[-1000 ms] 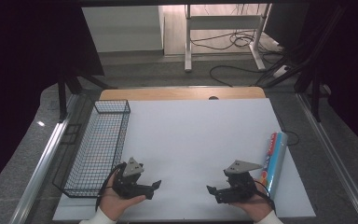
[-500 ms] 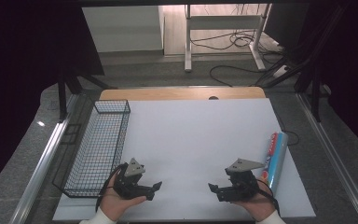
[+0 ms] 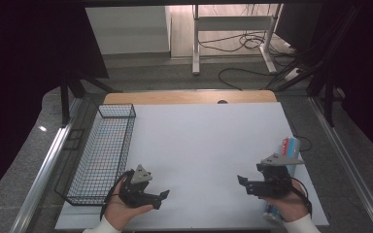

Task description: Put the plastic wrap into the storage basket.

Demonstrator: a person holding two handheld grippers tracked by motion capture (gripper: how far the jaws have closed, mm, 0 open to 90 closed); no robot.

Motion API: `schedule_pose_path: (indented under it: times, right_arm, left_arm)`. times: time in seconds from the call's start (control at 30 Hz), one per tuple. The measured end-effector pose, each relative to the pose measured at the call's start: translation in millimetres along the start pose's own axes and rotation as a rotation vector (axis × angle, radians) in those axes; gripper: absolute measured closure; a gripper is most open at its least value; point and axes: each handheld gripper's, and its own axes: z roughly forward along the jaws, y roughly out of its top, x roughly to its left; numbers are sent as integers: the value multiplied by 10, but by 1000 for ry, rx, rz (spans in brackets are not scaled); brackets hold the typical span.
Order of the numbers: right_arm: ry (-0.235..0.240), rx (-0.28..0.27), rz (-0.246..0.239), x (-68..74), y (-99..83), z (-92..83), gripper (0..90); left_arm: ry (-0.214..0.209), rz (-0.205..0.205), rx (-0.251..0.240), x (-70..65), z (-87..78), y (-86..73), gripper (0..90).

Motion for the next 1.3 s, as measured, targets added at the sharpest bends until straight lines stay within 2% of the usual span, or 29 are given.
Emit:
schedule_pose_path:
  times: [0.03,0.17,0.3,0.43,0.47,0.7,0.9,1.0,1.17,1.3]
  right_arm:
    - [0,0,0,0,0,0,196]
    - [-38,-3,46,-182,-19,-35,198]
    - [-61,0,58,-293,-54,-70,210]
    - [-75,-7,69,-353,-77,-106,213]
    - [-96,-11,78,-415,-88,-145,213]
    - [-131,-18,112,-581,-128,-224,218]
    - [-159,-12,135,-692,-170,-256,220]
    - [-190,-5,151,-744,-184,-261,219]
    - [-240,15,204,-839,-206,-247,201]
    - [-291,48,284,-965,-198,-207,181]
  left_arm:
    - [-1,0,1,2,1,0,114]
    - [-2,1,4,5,9,0,114]
    - [-3,4,7,3,13,0,113]
    - [-4,7,9,2,14,-1,113]
    - [-4,7,10,2,18,-1,113]
    - [-3,13,18,-5,27,-1,112]
    - [-4,13,20,-6,29,-1,112]
    - [-4,13,21,-6,32,0,112]
    - [-13,13,20,-23,36,5,112]
    - [-18,23,20,-38,35,0,111]
